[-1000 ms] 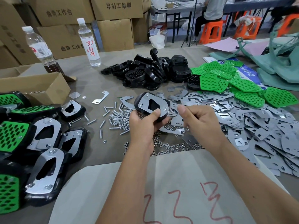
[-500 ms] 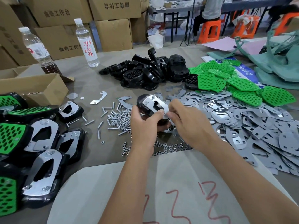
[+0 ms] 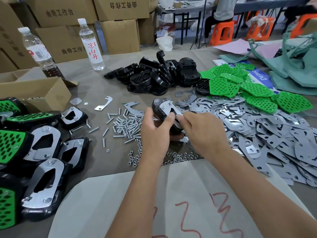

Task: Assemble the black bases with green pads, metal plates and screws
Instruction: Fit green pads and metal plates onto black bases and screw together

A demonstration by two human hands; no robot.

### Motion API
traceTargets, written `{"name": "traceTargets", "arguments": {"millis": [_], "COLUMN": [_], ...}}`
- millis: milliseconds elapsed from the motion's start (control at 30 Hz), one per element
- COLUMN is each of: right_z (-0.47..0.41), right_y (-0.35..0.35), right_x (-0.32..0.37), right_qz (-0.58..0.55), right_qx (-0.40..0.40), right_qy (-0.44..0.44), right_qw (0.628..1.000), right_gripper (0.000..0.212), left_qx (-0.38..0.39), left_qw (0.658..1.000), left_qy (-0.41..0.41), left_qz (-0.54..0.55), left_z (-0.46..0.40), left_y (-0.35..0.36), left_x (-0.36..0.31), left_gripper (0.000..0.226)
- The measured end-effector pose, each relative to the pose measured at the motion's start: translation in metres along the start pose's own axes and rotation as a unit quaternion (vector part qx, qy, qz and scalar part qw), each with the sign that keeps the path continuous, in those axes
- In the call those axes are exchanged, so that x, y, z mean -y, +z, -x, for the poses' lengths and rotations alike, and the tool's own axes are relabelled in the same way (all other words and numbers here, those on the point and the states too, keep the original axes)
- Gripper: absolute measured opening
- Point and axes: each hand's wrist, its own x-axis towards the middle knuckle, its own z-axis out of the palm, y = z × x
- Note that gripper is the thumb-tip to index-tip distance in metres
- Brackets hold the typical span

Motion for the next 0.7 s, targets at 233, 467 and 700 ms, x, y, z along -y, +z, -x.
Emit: {"name": "traceTargets", "arguments": {"millis": [233,467,700], "right_z": [-0.002,-0.003,-0.004], "right_y": [-0.011,-0.012,0.0], "right_x": [-0.019,-0.023,-0.009], "right_qz": [-0.116,-0.093,-0.062], "right_qx": [-0.01,0.036,-0.049], "right_qy": [-0.007,-0.048,0.003], "right_qw": [0.993,0.994,0.997], "right_gripper": [0.022,0.018,0.038], "left_qx": [0.083,0.107,0.105], "left_qw": [0.99,0.99,0.991], "left_qy": [0.021,0.009,0.03], "left_qz": [-0.113,-0.093,-0.071], "left_z": [0.001,0.002,0.003], "left_y": [0.0,-0.001,-0.001], "left_x": [0.0,-0.001,0.0], "left_gripper": [0.006,0.015,0.033]}}
